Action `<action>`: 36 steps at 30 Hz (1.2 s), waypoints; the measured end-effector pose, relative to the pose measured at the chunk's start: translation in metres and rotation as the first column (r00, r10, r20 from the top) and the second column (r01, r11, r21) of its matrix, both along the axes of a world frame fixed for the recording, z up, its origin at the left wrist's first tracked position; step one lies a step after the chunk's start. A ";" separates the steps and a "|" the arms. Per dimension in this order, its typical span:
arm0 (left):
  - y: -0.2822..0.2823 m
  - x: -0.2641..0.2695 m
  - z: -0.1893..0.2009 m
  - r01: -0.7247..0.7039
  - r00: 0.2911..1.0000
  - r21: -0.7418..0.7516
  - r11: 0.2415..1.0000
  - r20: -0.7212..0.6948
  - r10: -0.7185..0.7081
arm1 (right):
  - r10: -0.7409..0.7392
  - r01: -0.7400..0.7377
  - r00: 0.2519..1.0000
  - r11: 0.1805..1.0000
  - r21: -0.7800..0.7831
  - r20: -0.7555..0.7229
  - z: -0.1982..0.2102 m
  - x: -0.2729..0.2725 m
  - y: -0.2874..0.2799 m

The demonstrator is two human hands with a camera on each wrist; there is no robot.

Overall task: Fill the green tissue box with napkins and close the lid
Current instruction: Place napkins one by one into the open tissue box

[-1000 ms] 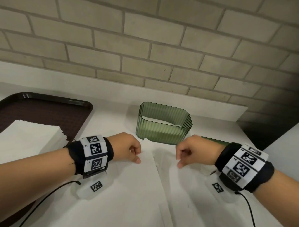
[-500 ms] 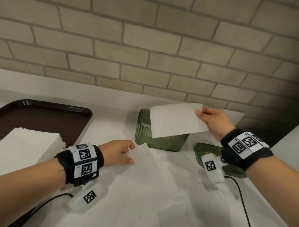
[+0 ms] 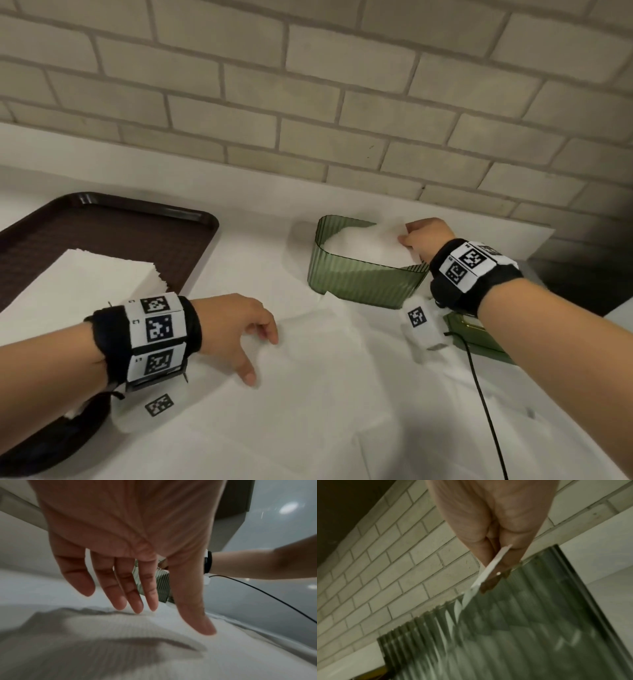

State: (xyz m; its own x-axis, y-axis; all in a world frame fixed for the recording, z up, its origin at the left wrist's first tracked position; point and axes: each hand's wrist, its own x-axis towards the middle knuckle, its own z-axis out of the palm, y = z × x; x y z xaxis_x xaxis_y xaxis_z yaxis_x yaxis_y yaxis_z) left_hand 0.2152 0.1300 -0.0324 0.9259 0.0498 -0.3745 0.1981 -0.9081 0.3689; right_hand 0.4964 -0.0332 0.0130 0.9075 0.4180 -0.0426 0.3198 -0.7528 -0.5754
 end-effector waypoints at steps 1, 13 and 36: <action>0.000 -0.003 -0.003 -0.003 1.000 0.001 1.000 -0.012 0.003 | 0.018 -0.017 1.000 0.998 -0.064 0.013 -0.001 0.000 0.003; -0.011 0.000 -0.020 -0.070 0.998 -0.061 0.996 -0.001 0.070 | 0.172 -0.099 0.971 0.922 -0.375 0.165 0.000 -0.011 -0.006; 0.002 0.040 0.055 -0.170 0.902 -0.538 0.826 0.253 0.350 | 0.596 -0.381 0.726 0.764 0.521 -0.343 0.025 -0.123 -0.048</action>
